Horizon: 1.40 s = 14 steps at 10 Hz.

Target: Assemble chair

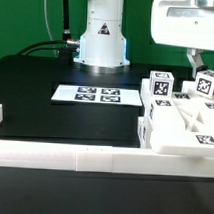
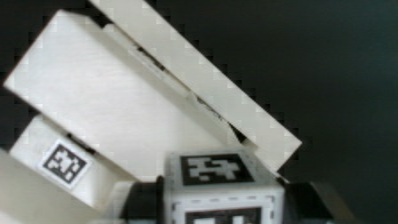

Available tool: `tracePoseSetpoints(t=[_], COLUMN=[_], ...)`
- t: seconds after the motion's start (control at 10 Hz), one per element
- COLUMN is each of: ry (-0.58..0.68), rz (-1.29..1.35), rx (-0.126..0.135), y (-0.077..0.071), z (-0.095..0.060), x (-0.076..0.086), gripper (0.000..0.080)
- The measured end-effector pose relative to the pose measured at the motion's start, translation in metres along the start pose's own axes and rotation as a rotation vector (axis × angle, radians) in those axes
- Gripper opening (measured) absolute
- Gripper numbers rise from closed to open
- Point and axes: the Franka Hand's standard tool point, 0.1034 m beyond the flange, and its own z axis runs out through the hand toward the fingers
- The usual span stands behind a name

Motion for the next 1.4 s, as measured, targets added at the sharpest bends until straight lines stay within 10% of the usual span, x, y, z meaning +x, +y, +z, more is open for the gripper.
tracePoseSetpoints(t=[0.9, 1.4], ry=[-0.028, -0.016], rz=[0.518, 0.15], rx=[0.034, 0.041], y=[0.0005, 0.0], z=[-0.0001, 0.0005], x=[0.0014, 0.0032], gripper=[0.0284, 0.0643])
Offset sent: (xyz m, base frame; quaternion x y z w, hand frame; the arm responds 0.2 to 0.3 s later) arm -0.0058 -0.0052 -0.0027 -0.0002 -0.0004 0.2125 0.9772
